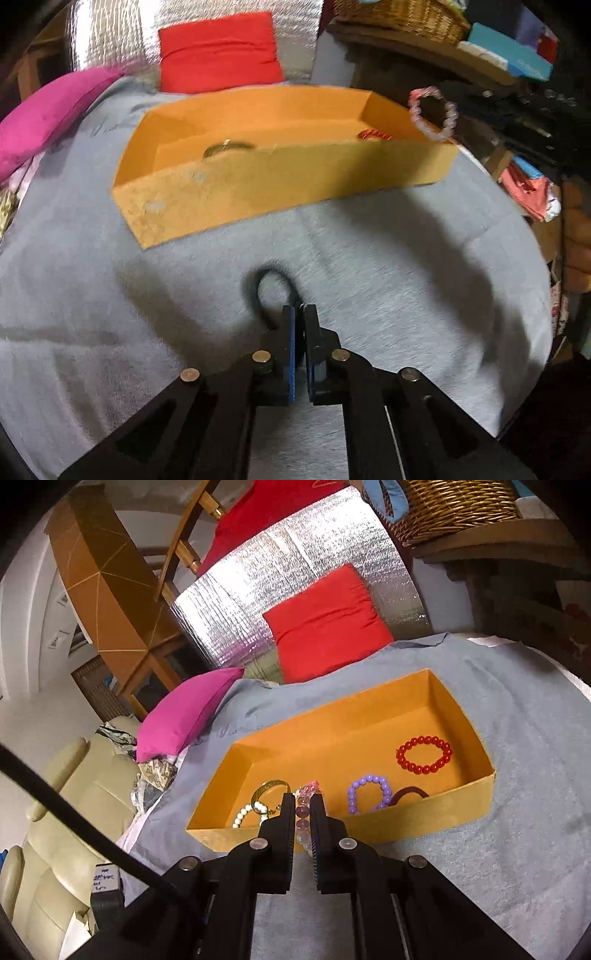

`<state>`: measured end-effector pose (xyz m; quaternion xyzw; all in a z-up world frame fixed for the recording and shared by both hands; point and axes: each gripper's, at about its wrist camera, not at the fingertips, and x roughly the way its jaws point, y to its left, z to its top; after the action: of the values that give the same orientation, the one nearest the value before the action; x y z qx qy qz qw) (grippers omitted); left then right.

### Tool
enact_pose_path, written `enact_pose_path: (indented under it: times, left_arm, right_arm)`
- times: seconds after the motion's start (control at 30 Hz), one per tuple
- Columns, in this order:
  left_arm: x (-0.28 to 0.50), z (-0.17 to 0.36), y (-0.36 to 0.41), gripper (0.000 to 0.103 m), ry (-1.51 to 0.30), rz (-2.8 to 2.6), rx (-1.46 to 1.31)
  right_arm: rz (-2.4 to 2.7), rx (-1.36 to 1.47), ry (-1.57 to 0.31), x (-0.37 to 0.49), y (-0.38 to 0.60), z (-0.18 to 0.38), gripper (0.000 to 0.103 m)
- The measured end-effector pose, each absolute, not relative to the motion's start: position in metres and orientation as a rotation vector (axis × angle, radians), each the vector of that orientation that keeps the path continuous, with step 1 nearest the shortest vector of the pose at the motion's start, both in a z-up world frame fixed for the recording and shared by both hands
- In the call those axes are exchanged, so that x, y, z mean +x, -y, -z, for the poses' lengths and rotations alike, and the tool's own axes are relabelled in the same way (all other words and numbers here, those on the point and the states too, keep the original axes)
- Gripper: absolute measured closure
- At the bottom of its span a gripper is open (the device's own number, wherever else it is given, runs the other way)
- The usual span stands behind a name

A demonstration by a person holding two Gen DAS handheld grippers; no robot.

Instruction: Organize jewelry

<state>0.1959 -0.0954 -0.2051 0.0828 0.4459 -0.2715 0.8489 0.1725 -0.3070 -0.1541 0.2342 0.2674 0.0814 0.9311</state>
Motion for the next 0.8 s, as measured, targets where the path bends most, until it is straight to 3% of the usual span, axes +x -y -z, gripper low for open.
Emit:
enact_pose_path:
  times: [0.27, 0.43, 0.53, 0.6, 0.63, 0.8]
  left_arm:
    - [0.199, 0.145, 0.092, 0.099, -0.769, 0.636, 0.136]
    - [0.212, 0.162, 0.074, 0.098, -0.849, 0.611, 0.087]
    - [0.213, 0.187, 0.075, 0.078, -0.940, 0.590, 0.096]
    - [0.207, 0.196, 0.083, 0.049, -0.947, 0.581, 0.146]
    - [0.206, 0.199, 0.087, 0.045, -0.941, 0.565, 0.165]
    - [0.219, 0.221, 0.093, 0.044, -0.974, 0.513, 0.154]
  right_arm:
    - [-0.160, 0.503, -0.492, 0.181, 0.322, 0.142, 0.094]
    - [-0.140, 0.536, -0.508, 0.186, 0.334, 0.150, 0.094]
    - [-0.148, 0.518, -0.518, 0.183, 0.331, 0.151, 0.094]
    - [-0.149, 0.507, -0.520, 0.182, 0.327, 0.151, 0.094]
    - [-0.151, 0.502, -0.519, 0.180, 0.326, 0.151, 0.094]
    - [-0.169, 0.496, -0.524, 0.174, 0.316, 0.152, 0.094]
